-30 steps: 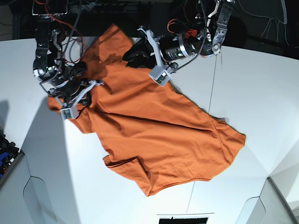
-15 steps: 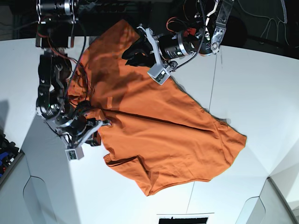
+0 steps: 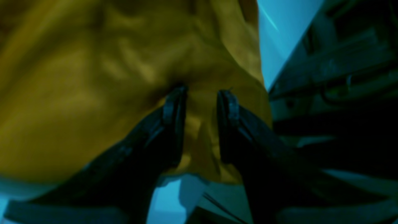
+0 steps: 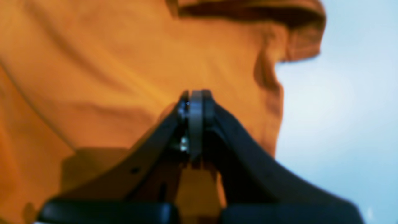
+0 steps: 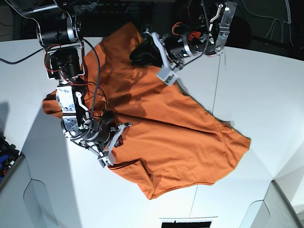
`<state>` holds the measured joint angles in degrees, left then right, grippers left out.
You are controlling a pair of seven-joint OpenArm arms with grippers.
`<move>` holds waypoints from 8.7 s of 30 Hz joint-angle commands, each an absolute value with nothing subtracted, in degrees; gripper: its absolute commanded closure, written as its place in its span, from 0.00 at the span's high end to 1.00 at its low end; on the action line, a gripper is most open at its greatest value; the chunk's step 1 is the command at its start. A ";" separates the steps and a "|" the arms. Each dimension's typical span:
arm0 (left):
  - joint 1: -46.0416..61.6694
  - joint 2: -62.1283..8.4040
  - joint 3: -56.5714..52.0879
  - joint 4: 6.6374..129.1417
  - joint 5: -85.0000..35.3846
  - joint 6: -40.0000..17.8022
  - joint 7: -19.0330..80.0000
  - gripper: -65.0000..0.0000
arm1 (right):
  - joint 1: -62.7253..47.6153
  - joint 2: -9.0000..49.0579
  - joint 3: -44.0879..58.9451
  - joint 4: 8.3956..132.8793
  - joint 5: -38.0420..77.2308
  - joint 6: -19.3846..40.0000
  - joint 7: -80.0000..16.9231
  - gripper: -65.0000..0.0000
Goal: Layout the t-shirt on the table in an organized manner, then fold the t-shirt properly
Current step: 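Drag the shirt body with the right gripper while the left gripper pulls its edge outward, then pull the shirt hem with the right gripper away from the left gripper, then move the left gripper across the shirt and grasp its side edge, then pull the shirt apart with both grippers to flatten it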
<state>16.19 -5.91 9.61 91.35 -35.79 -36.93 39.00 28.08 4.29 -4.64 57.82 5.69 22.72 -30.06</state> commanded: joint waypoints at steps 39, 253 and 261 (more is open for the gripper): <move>-5.76 -29.52 -3.46 76.01 -52.60 -40.00 51.72 0.32 | 10.44 8.49 4.25 90.08 16.45 22.70 -35.73 0.00; -23.20 -10.68 13.61 52.45 -28.40 -39.42 42.09 0.30 | -24.27 12.16 11.75 110.32 -4.89 -7.46 -33.50 0.00; -23.20 -10.68 13.61 52.47 -30.35 -40.00 44.05 0.30 | -28.91 12.53 16.47 115.46 -4.45 -7.70 -33.71 0.00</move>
